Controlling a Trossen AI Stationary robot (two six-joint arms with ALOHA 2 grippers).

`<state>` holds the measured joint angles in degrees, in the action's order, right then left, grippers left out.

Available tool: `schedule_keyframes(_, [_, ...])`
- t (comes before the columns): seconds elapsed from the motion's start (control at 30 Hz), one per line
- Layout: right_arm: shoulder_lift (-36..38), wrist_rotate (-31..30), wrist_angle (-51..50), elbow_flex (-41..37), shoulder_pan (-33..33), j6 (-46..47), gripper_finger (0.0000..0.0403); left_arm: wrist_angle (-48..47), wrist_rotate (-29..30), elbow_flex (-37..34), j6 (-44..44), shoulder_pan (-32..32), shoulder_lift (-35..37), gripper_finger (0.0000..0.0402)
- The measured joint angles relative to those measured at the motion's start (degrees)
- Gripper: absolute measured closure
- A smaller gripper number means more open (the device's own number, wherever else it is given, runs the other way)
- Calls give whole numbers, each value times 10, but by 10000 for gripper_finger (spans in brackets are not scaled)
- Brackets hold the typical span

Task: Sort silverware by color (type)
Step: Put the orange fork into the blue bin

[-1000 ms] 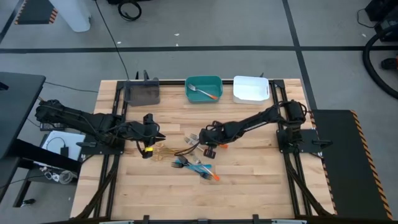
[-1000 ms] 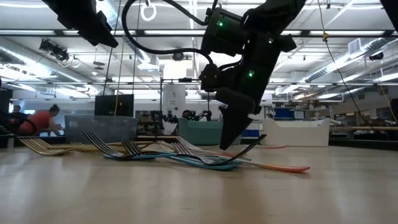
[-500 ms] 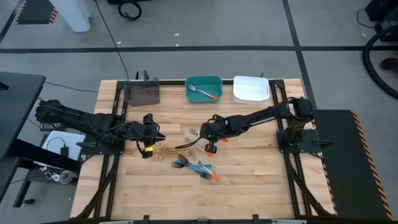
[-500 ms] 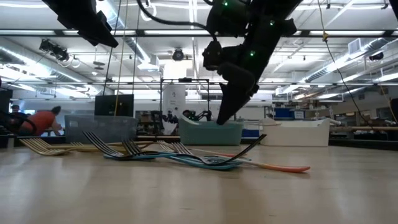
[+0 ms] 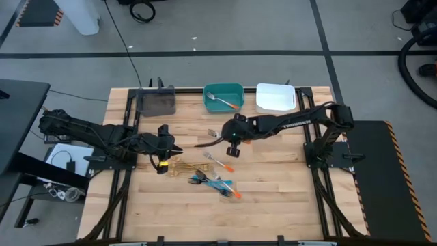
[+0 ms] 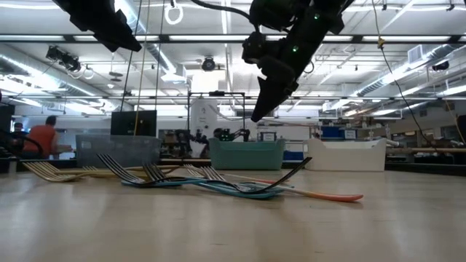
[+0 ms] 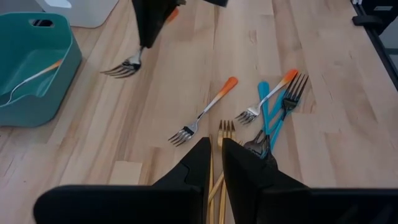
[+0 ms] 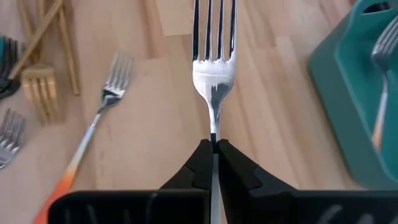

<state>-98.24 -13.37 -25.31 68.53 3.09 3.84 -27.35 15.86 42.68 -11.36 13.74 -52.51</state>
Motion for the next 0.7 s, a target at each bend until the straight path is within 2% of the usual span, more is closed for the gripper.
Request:
schedule_keyframes(0.5, [0, 47, 33, 0, 43, -79, 384, 1, 0, 0, 9, 0, 0, 351])
schedule_keyframes(0.7, [0, 84, 39, 0, 61, -99, 384, 6, 5, 0, 16, 0, 0, 351])
